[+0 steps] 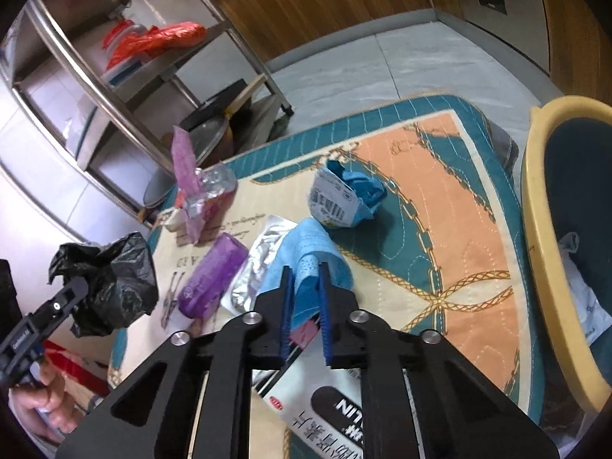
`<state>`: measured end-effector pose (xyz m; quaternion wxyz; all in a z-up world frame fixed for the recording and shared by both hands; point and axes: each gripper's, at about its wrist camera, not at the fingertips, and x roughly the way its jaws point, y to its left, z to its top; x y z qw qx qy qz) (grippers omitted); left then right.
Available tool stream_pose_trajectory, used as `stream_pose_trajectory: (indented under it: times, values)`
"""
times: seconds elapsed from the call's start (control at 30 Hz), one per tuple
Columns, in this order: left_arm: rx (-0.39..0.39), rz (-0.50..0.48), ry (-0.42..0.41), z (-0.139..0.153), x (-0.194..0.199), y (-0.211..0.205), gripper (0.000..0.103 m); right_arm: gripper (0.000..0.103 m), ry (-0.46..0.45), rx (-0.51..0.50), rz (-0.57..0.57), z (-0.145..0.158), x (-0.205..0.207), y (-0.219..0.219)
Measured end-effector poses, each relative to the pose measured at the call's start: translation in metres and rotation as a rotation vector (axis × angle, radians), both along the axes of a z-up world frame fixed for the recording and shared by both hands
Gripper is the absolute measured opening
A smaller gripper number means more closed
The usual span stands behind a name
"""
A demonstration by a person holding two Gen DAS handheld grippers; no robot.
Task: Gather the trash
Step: 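Grasp the blue mask with the right tool and carry it over the bin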
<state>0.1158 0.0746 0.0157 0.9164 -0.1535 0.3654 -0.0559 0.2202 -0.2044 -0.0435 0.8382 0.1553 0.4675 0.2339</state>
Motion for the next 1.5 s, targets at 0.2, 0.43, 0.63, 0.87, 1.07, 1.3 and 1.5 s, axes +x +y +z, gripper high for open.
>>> stream_pose_trajectory:
  times: [0.2,0.43,0.63,0.87,1.07,1.3,1.5]
  values:
    - [0.009,0.002,-0.006,0.003,-0.007,0.0,0.013,0.01,-0.046,0.029,-0.005,0.02,-0.013,-0.005]
    - [0.026,-0.004,-0.012,0.009,-0.007,-0.004,0.013,0.01,-0.118,0.047,-0.015,0.05,-0.029,-0.017]
    - [0.04,-0.014,-0.023,0.014,-0.008,-0.016,0.013,0.01,-0.164,0.049,-0.037,0.07,-0.046,-0.037]
    - [0.045,-0.034,-0.023,0.015,-0.008,-0.038,0.013,0.01,-0.209,0.054,-0.073,0.087,-0.064,-0.06]
    - [0.041,-0.059,-0.033,0.022,-0.003,-0.059,0.013,0.01,-0.229,0.066,-0.119,0.096,-0.075,-0.078]
    - [0.041,-0.105,-0.051,0.032,0.003,-0.089,0.013,0.01,-0.228,0.069,-0.186,0.091,-0.082,-0.107]
    - [0.034,-0.149,-0.064,0.04,0.01,-0.114,0.013,0.01,-0.228,0.084,-0.249,0.087,-0.084,-0.135]
